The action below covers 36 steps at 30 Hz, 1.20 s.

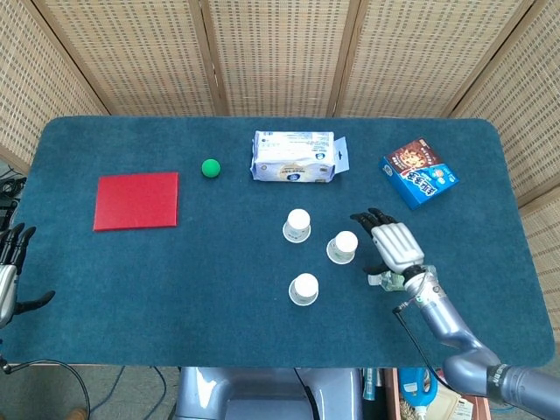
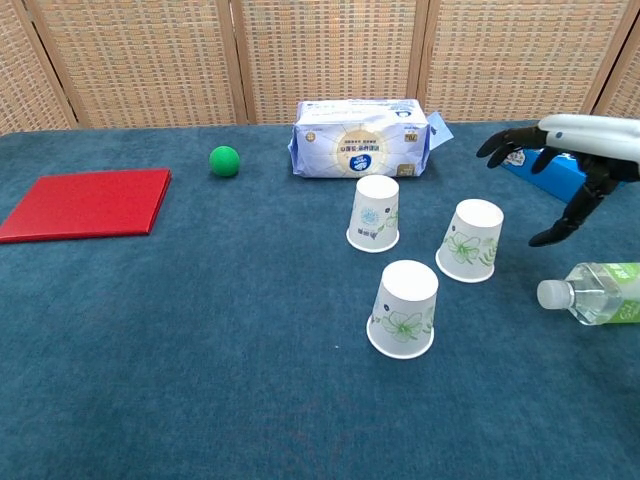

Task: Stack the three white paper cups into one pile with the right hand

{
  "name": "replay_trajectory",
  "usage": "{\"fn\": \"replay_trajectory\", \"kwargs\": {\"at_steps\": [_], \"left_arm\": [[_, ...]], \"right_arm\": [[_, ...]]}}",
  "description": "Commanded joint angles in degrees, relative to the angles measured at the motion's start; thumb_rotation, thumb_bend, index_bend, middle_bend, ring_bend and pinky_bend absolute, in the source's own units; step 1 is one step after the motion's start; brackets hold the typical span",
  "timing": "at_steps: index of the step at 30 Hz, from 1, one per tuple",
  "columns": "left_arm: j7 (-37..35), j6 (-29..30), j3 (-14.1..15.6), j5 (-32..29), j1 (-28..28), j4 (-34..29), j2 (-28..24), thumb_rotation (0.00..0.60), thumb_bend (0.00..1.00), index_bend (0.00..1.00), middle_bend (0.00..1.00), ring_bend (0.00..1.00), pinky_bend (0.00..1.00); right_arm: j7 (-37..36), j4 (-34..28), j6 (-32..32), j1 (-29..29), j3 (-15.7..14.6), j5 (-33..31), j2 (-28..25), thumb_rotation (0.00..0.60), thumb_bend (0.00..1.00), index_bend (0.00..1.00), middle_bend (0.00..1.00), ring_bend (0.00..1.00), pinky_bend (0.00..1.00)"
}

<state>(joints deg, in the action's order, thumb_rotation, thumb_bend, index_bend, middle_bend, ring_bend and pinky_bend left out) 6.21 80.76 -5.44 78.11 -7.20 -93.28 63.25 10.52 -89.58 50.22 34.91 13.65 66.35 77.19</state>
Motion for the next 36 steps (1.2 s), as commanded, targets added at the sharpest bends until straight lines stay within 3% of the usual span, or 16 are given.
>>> {"fn": "replay_trajectory", "kwargs": {"at_steps": [1,8,13,19,23,30,36], "left_arm": [[-0.1,-0.3,0.0,-0.2,-0.1,0.0,0.0,0.6,0.07,0.0,0.0,0.0,0.0],[-0.5,-0.7,-0.2,-0.8,-0.3,0.0,-0.2,0.6,0.07,0.0,0.0,0.0,0.0],[-1.2,-1.2,-0.3,-1.6,-0.5,0.6,-0.3,0.6,0.07,0.0,0.0,0.0,0.0],[-1.3,-1.5,-0.3,-1.7,-0.6,0.8,-0.2,0.6,0.07,0.0,0.0,0.0,0.0],[-1.3,-1.7,-0.3,-2.0,-0.7,1.0,-0.2,0.6,0.07,0.0,0.0,0.0,0.0],[-1.6,-1.4,-0.2,-1.8,-0.6,1.0,-0.2,0.6,0.07,0.0,0.0,0.0,0.0],[-2.0,-1.9,-0.3,-2.2,-0.8,1.1,-0.3,0.6,0.07,0.0,0.0,0.0,0.0]], "right_arm": [[2.9,1.8,-1.5,2.5,0.5,-4.4,3.2,0.6,0.07,0.17,0.27,0.13,0.28],[6.1,4.9,-1.0,4.7,0.1,-7.7,6.9,0.6,0.12,0.21,0.31,0.17,0.32],[6.6,7.2,-0.2,5.5,-0.2,-8.8,8.9,0.6,0.17,0.3,0.41,0.29,0.39],[5.9,8.8,0.9,5.8,-0.5,-8.1,10.2,0.6,0.24,0.43,0.52,0.4,0.41],[4.6,8.6,1.7,5.7,-0.5,-6.8,10.3,0.6,0.26,0.45,0.54,0.42,0.41],[2.8,4.6,3.7,5.4,0.1,-4.1,7.7,0.6,0.28,0.46,0.55,0.43,0.41],[2.5,-4.1,6.4,6.3,3.7,-1.8,3.2,0.6,0.28,0.46,0.55,0.42,0.41]]}}
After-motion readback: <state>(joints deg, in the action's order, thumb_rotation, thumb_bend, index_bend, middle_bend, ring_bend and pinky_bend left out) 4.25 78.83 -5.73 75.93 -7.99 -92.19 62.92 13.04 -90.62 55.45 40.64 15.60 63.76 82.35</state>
